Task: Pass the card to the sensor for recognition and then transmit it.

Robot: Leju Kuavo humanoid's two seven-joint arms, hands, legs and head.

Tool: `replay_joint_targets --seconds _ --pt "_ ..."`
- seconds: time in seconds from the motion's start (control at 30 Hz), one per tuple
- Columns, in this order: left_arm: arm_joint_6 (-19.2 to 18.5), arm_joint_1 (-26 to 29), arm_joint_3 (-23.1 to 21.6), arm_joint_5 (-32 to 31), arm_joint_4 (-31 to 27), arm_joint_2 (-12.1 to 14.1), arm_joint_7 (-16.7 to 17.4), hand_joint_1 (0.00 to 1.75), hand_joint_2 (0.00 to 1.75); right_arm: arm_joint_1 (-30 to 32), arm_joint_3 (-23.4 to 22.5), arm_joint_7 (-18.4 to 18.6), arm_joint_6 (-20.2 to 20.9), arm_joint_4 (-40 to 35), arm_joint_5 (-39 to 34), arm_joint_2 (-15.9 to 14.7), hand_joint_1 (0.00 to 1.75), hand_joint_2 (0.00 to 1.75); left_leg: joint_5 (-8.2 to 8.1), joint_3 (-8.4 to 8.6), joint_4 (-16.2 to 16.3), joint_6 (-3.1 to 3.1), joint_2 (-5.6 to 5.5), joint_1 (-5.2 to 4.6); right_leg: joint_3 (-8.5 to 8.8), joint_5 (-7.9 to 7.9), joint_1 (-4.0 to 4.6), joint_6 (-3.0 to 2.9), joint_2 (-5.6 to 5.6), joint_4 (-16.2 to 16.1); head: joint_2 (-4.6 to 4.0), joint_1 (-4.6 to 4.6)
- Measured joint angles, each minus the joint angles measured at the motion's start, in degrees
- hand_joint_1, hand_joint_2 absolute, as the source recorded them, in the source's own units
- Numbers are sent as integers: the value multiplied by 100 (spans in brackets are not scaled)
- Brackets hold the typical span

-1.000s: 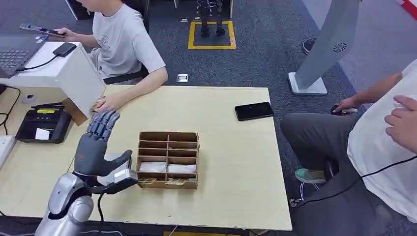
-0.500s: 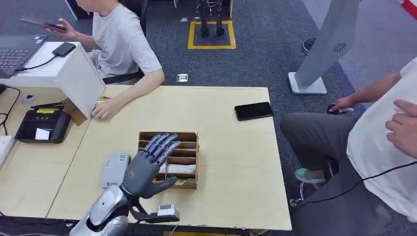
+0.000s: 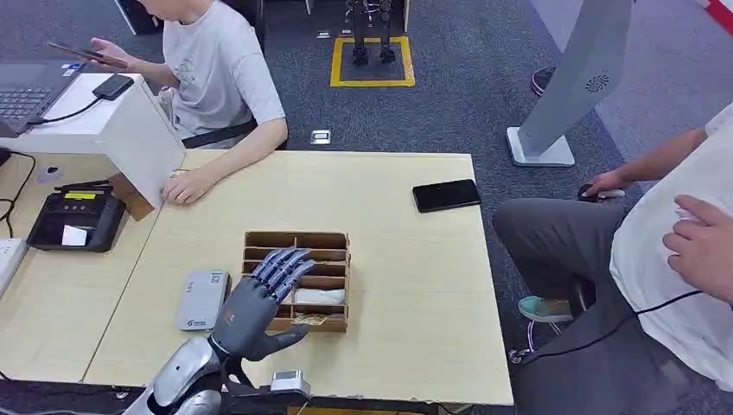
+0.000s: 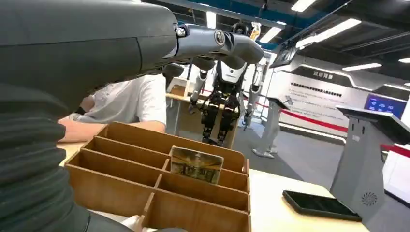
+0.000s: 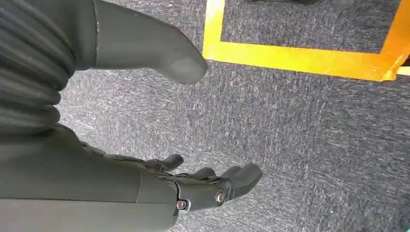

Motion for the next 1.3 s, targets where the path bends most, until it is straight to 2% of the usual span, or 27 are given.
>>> replay_joint_targets --seconds 0.37,0.9,1.3 --pt "4 150 26 98 24 175 -94 0 175 3 -4 39 0 -2 0 -11 0 175 0 -1 0 0 0 0 0 0 0 0 0 1 0 0" --pt "66 470 452 -79 33 444 -116 0 175 10 -11 -4 0 -2 0 -37 0 175 0 -1 0 0 -1 1 0 0 1 0 -1 1 0 -2" --pt "87 542 583 -153 46 492 -74 0 175 9 -13 -2 -2 -2 4 -44 0 175 0 -1 0 0 -1 0 0 0 0 0 0 1 0 0"
